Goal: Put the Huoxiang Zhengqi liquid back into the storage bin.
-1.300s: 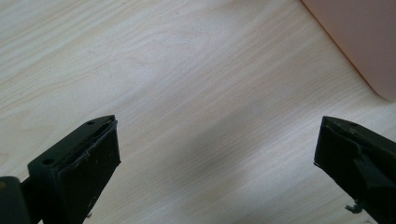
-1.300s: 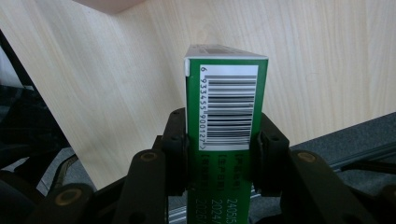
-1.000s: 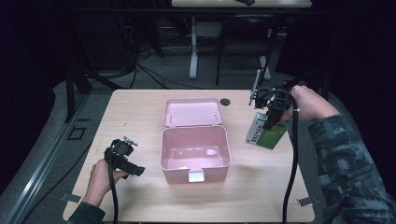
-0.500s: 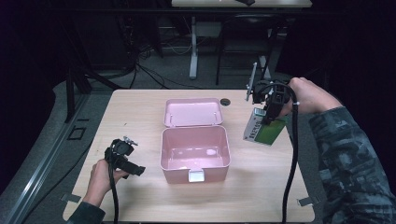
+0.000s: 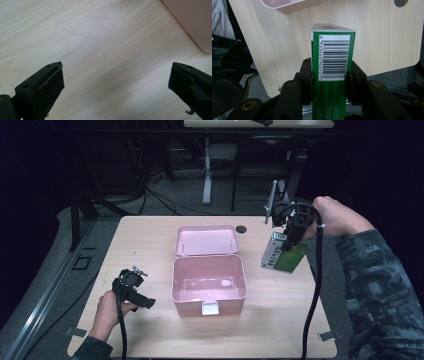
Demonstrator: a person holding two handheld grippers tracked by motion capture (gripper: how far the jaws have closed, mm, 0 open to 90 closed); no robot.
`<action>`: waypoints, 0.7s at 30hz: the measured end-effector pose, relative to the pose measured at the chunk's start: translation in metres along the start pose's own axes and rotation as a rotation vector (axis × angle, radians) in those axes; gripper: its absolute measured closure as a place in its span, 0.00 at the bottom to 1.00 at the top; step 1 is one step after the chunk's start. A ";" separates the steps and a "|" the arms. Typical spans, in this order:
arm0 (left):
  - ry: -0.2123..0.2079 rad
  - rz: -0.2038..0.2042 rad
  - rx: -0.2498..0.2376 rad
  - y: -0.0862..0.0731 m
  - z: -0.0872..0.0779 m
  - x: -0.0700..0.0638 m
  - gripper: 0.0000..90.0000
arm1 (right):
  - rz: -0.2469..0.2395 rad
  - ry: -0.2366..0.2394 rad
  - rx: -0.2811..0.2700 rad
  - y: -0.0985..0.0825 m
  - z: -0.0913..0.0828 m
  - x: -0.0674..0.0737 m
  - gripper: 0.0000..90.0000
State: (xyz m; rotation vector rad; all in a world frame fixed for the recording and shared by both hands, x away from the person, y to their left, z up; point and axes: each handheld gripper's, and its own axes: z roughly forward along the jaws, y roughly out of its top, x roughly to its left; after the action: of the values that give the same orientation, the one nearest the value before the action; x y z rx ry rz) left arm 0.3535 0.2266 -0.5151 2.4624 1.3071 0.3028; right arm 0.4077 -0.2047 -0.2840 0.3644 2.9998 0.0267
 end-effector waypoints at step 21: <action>-0.005 0.004 0.005 0.000 0.001 0.001 0.00 | -0.063 -0.016 -0.002 0.022 -0.024 0.007 0.71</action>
State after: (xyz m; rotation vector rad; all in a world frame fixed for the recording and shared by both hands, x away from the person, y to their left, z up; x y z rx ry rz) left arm 0.3541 0.2274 -0.5164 2.4682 1.3030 0.2944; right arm 0.4035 -0.1816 -0.2602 0.2680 2.9937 0.0203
